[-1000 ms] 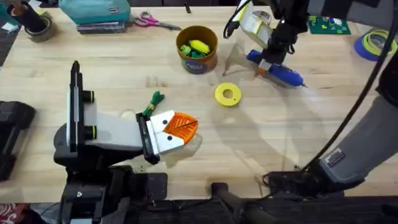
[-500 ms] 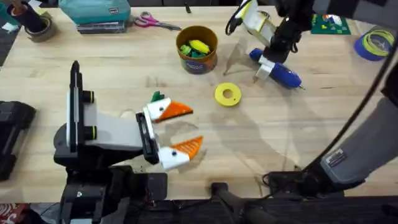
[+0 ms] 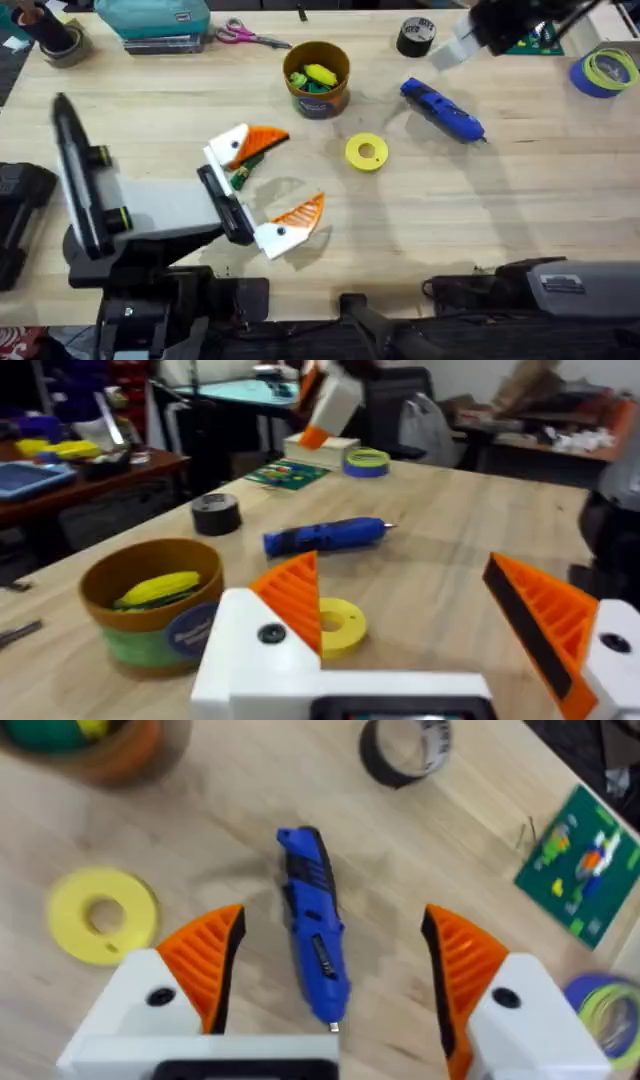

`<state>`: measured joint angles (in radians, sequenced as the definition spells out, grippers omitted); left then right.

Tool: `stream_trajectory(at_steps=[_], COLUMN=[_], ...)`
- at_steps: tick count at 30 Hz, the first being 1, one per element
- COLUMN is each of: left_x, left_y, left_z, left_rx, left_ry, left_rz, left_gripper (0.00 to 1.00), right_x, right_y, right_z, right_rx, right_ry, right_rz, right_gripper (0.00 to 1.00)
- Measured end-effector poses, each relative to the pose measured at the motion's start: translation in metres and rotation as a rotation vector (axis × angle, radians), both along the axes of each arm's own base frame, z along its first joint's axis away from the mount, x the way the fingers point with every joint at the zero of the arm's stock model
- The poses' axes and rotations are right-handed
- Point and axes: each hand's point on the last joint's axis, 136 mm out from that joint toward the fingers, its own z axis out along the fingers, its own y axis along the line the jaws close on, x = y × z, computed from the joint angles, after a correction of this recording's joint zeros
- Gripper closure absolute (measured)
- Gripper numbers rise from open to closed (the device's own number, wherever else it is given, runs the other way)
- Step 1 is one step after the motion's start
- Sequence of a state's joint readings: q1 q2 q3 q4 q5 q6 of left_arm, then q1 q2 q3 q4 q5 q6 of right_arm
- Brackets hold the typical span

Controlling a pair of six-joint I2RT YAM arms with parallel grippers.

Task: Pick up the gripper from the table and insert it into the empty holder that is missing its gripper. Then pick up a screw, insert it into the mounting hole, and use the screwdriver to tighten it. Finally, clean up the table by picking up the vegetable and placing it into the bucket.

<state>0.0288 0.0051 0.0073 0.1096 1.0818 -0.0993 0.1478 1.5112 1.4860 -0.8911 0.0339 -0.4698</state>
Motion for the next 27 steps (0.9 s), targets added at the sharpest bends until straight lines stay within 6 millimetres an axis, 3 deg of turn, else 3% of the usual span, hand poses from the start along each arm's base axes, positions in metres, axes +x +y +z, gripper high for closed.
stream_trajectory(at_steps=[6,13,18,21,27], left_x=[0.017,0.032,0.051,0.06,0.074], left_y=[0.011,0.019,0.03,0.041,0.071], left_z=[0.003,0.049,0.061,0.058,0.048], left_rx=[-0.029,0.004,0.082,0.157,0.357], left_ry=[0.092,0.214,0.421,0.576,0.785], left_rz=[0.117,0.183,0.239,0.29,0.417], left_gripper=[0.017,0.017,0.017,0.016,0.015], right_x=[-0.024,-0.073,-0.112,-0.129,-0.153], right_y=[0.002,0.008,0.006,0.005,0.003], right_z=[0.054,0.119,0.144,0.141,0.087], right_rx=[0.195,0.376,0.437,0.455,0.451], right_ry=[-0.114,-0.265,-0.326,-0.348,-0.251], right_rz=[-0.186,-0.204,-0.202,-0.197,-0.227], right_gripper=[0.005,0.005,0.004,0.004,0.004])
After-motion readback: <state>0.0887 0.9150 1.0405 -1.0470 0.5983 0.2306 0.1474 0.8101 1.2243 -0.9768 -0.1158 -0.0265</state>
